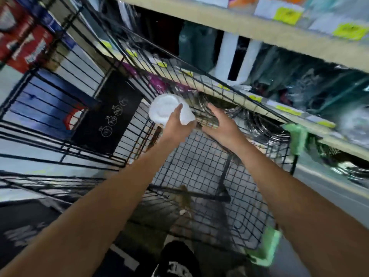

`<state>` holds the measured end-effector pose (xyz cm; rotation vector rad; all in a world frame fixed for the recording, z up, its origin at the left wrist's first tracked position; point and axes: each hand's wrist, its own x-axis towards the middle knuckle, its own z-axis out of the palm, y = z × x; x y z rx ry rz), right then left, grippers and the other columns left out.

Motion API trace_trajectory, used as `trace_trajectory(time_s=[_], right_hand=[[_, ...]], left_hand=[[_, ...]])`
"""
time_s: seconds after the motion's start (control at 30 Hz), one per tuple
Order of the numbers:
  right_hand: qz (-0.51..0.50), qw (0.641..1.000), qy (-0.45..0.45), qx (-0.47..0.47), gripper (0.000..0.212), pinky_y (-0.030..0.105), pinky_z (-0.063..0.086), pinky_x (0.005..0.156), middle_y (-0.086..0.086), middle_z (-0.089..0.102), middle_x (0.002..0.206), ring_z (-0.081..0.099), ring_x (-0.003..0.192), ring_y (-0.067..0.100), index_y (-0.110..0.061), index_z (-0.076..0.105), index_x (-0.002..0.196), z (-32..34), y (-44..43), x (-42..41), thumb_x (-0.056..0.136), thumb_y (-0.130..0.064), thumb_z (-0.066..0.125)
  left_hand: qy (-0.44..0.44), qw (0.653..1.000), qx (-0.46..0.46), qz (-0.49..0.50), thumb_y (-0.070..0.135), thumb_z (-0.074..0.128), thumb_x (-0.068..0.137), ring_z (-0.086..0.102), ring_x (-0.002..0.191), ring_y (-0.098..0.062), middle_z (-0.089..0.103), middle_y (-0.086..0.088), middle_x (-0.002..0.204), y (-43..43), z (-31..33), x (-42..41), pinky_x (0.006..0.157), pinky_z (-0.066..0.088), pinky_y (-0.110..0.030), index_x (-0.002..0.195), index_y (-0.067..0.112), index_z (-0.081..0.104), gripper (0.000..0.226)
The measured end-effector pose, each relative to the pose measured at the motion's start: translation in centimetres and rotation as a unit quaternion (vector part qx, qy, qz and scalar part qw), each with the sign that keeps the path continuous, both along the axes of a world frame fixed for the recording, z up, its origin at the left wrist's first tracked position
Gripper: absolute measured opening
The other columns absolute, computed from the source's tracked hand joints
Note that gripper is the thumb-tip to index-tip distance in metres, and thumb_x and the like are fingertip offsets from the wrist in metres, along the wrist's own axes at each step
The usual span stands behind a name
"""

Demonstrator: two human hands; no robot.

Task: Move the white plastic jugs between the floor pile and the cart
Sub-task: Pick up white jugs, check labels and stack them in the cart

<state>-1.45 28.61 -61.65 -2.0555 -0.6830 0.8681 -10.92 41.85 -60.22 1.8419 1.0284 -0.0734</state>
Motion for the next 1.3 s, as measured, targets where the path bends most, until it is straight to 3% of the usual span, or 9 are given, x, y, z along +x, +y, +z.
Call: trace_trajectory(time_s=[0.1,0.2,0.33,0.53,0.67,0.77,0.9,1.1,1.3], right_hand=[[-0.053,0.998,0.017,0.021,0.074,0.019,0.027,0.1,-0.003,0.04,0.151,0.039,0.134,0.011,-0.026,0.028,0.151,3.5,-7.6,0.5,0.089,-0.026,0.069],[-0.11,0.993,0.011,0.037,0.068,0.023,0.038,0.094,-0.004,0.056,0.129,0.051,0.116,0.009,-0.022,0.036,0.147,6.6,-16.5,1.7,0.088,-0.026,0.07],[-0.192,0.979,0.022,0.063,0.056,0.036,0.048,0.091,0.006,0.061,0.108,0.056,0.097,0.016,-0.011,0.048,0.137,10.6,-29.8,3.0,0.086,-0.012,0.071],[-0.321,0.944,0.023,0.072,0.031,0.019,0.049,0.057,0.001,0.058,0.063,0.057,0.057,0.009,-0.004,0.05,0.114,14.4,-49.2,4.4,0.089,0.013,0.053],[-0.384,0.923,-0.021,0.015,0.027,0.022,0.047,0.07,0.008,0.063,0.078,0.057,0.07,0.009,-0.011,0.056,0.11,15.3,-60.4,3.2,0.087,0.001,0.062],[-0.466,0.884,-0.011,0.027,0.026,0.018,0.043,0.067,0.001,0.062,0.079,0.057,0.065,-0.004,-0.011,0.059,0.11,15.3,-67.5,2.1,0.086,-0.002,0.062],[-0.548,0.836,-0.029,0.021,0.029,0.036,0.048,0.08,0.003,0.065,0.087,0.058,0.081,0.015,-0.01,0.064,0.114,14.8,-76.0,1.3,0.085,-0.011,0.064],[-0.631,0.776,-0.01,0.005,0.03,0.016,0.045,0.066,0.003,0.062,0.089,0.058,0.08,0.014,-0.009,0.061,0.118,13.9,-88.8,2.4,0.088,-0.01,0.064],[-0.708,0.706,0.014,-0.003,0.032,0.025,0.046,0.067,0.005,0.065,0.09,0.057,0.077,0.015,-0.007,0.06,0.12,13.2,-99.9,5.2,0.088,-0.01,0.061]], left_hand=[[-0.043,0.998,-0.008,-0.043,0.024,0.064,0.091,0.038,0.135,-0.018,0.037,-0.002,0.15,-7.5,4.2,0.8,0.104,0.042,-0.028,0.15,0.017,0.027,0.07],[-0.085,0.993,-0.026,-0.081,0.009,0.067,0.088,0.05,0.111,-0.014,0.051,-0.004,0.127,-16.1,8.3,2.4,0.081,0.047,-0.01,0.144,0.007,0.035,0.064],[-0.102,0.978,-0.021,-0.18,0.01,0.071,0.083,0.059,0.103,-0.02,0.059,-0.006,0.118,-27.6,11.8,5.3,0.098,0.047,-0.044,0.123,0.012,0.054,0.044],[-0.11,0.948,-0.011,-0.297,0.007,0.067,0.087,0.057,0.105,-0.018,0.053,-0.011,0.129,-45.0,15.6,10.7,0.09,0.044,-0.014,0.139,0.008,0.041,0.058],[-0.107,0.92,-0.041,-0.374,0.009,0.066,0.088,0.055,0.093,-0.013,0.054,-0.007,0.127,-55.3,16.2,14.1,0.068,0.041,-0.004,0.137,0.011,0.045,0.053],[-0.103,0.892,-0.06,-0.435,0.011,0.064,0.089,0.056,0.096,-0.012,0.056,-0.004,0.126,-62.5,16.3,16.0,0.076,0.045,-0.011,0.133,0.012,0.049,0.047],[-0.098,0.852,-0.07,-0.509,0.012,0.064,0.089,0.055,0.101,-0.009,0.058,-0.006,0.127,-71.9,15.6,18.8,0.087,0.04,-0.02,0.132,0.01,0.05,0.045],[-0.066,0.784,-0.096,-0.61,0.01,0.06,0.09,0.053,0.101,-0.013,0.059,0.0,0.107,-86.8,14.8,23.6,0.079,0.04,-0.021,0.114,0.018,0.057,0.025],[-0.015,0.706,-0.085,-0.703,0.013,0.06,0.093,0.054,0.11,-0.016,0.057,-0.007,0.129,-101.5,14.3,28.5,0.079,0.04,-0.015,0.135,0.005,0.048,0.045]])
